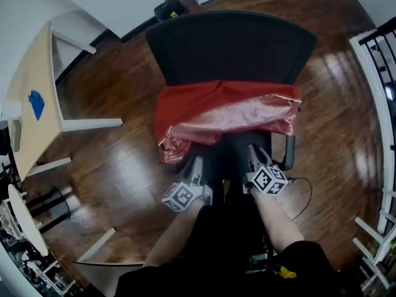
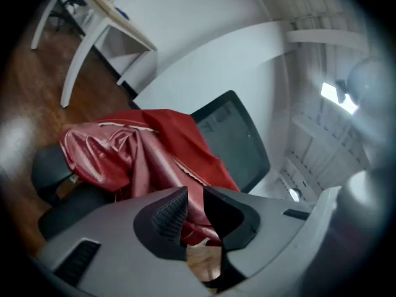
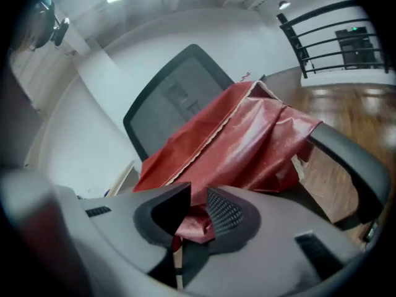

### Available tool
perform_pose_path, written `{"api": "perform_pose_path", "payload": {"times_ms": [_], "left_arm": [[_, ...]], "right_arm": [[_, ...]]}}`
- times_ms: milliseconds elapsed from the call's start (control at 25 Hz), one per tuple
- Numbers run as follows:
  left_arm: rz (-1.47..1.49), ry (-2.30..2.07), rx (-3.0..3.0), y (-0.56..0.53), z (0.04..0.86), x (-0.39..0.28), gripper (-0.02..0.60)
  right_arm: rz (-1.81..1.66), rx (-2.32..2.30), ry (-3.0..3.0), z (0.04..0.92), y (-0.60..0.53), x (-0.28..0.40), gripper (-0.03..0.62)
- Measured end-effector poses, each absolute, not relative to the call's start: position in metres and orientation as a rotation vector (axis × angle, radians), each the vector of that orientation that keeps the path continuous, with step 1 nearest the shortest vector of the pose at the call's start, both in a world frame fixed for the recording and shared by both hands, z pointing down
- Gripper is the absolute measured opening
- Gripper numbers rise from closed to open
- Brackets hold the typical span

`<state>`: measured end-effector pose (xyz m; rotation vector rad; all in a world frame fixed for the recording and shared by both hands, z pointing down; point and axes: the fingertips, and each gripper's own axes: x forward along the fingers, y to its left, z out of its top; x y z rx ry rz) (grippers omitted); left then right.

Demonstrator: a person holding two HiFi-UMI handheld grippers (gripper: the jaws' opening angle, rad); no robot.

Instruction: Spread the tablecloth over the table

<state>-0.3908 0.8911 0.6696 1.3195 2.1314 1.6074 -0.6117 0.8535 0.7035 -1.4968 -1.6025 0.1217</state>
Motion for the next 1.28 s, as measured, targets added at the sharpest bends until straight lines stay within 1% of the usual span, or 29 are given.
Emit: {"api": "perform_pose_path", "payload": {"times_ms": [40, 80, 160, 200, 240, 280, 320, 360, 400, 440, 480, 520, 560, 600, 640, 680, 800, 1000, 1120, 1280], "left_arm": [[1.626, 2.099, 1.340, 0.898, 0.678, -0.391, 0.076], [1.639, 2.080, 1.349, 0.905, 0.687, -0.393, 0.118], [1.681, 2.013, 1.358, 0.920, 0.702, -0.396, 0.157], [1.704, 1.955, 1.367, 0.927, 0.710, -0.396, 0.194], [1.728, 1.881, 1.383, 0.932, 0.719, -0.394, 0.220], [1.756, 1.792, 1.405, 0.935, 0.730, -0.391, 0.265], [1.783, 1.700, 1.416, 0.937, 0.742, -0.389, 0.320], [1.798, 1.626, 1.403, 0.939, 0.754, -0.388, 0.391], [1.811, 1.578, 1.380, 0.942, 0.764, -0.389, 0.437], [1.827, 1.546, 1.367, 0.946, 0.773, -0.390, 0.473], [1.842, 1.519, 1.367, 0.948, 0.779, -0.389, 0.522], [1.851, 1.492, 1.374, 0.951, 0.784, -0.386, 0.528], [1.850, 1.466, 1.385, 0.953, 0.788, -0.382, 0.565], [1.842, 1.446, 1.398, 0.955, 0.789, -0.376, 0.584], [1.828, 1.431, 1.409, 0.958, 0.790, -0.371, 0.591], [1.812, 1.416, 1.418, 0.962, 0.790, -0.366, 0.611], [1.762, 1.394, 1.418, 0.978, 0.787, -0.356, 0.614], [1.691, 1.577, 1.349, 1.015, 0.766, -0.367, 0.614], [1.644, 1.541, 1.340, 1.035, 0.755, -0.368, 0.615], [1.621, 1.484, 1.352, 1.059, 0.753, -0.369, 0.614]], "right_arm": [[0.134, -1.466, -1.624, 0.713, 0.859, -0.622, 0.104], [0.139, -1.445, -1.644, 0.720, 0.864, -0.631, 0.111], [0.167, -1.400, -1.665, 0.732, 0.874, -0.648, 0.111], [0.202, -1.364, -1.663, 0.736, 0.879, -0.657, 0.112], [0.252, -1.320, -1.654, 0.740, 0.882, -0.665, 0.129], [0.315, -1.268, -1.641, 0.743, 0.884, -0.673, 0.177], [0.388, -1.208, -1.623, 0.749, 0.884, -0.681, 0.195], [0.467, -1.141, -1.598, 0.757, 0.882, -0.688, 0.288], [0.541, -1.078, -1.569, 0.768, 0.880, -0.695, 0.412], [0.599, -1.036, -1.540, 0.777, 0.880, -0.700, 0.507], [0.637, -1.021, -1.514, 0.785, 0.882, -0.705, 0.566], [0.664, -1.024, -1.494, 0.790, 0.885, -0.709, 0.598], [0.686, -1.034, -1.486, 0.793, 0.890, -0.715, 0.598], [0.711, -1.040, -1.487, 0.794, 0.894, -0.722, 0.598], [0.739, -1.038, -1.495, 0.795, 0.898, -0.730, 0.598], [0.773, -1.032, -1.505, 0.794, 0.903, -0.739, 0.618], [0.888, -1.021, -1.507, 0.781, 0.924, -0.756, 0.620], [0.968, -1.030, -1.493, 0.759, 0.959, -0.768, 0.620], [1.012, -1.059, -1.483, 0.742, 0.971, -0.773, 0.620], [0.986, -1.088, -1.495, 0.740, 0.990, -0.777, 0.620]]}}
